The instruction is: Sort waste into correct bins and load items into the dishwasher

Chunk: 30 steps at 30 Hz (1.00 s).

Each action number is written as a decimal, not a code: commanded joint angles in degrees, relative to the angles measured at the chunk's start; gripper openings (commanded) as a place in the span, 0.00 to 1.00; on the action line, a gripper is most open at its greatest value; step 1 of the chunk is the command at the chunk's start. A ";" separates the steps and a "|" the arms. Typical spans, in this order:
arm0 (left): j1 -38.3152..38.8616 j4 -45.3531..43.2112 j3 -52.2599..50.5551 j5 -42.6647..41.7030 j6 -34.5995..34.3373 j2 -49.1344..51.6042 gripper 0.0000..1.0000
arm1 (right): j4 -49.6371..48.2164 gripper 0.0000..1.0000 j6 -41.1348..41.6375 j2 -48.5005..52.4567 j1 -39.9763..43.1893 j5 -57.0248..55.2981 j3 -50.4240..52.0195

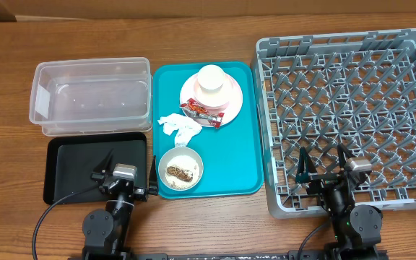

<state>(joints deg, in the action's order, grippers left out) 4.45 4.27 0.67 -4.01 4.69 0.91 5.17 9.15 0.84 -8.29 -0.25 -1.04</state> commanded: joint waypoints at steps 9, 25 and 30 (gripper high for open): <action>-0.33 -0.09 -0.39 0.42 0.68 -0.59 1.00 | -0.39 1.00 0.09 -0.68 -0.04 -0.11 0.59; -0.33 -0.13 -0.39 0.22 0.63 -0.59 1.00 | -0.39 1.00 0.09 -0.68 -0.04 -0.13 0.59; -0.31 -0.13 -0.39 -0.02 0.44 -0.59 1.00 | -0.37 1.00 0.09 -0.68 -0.04 -0.13 0.59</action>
<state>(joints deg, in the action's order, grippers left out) 4.45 4.27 0.67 -4.01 4.67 0.91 5.15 9.17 0.84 -8.29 -0.27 -1.04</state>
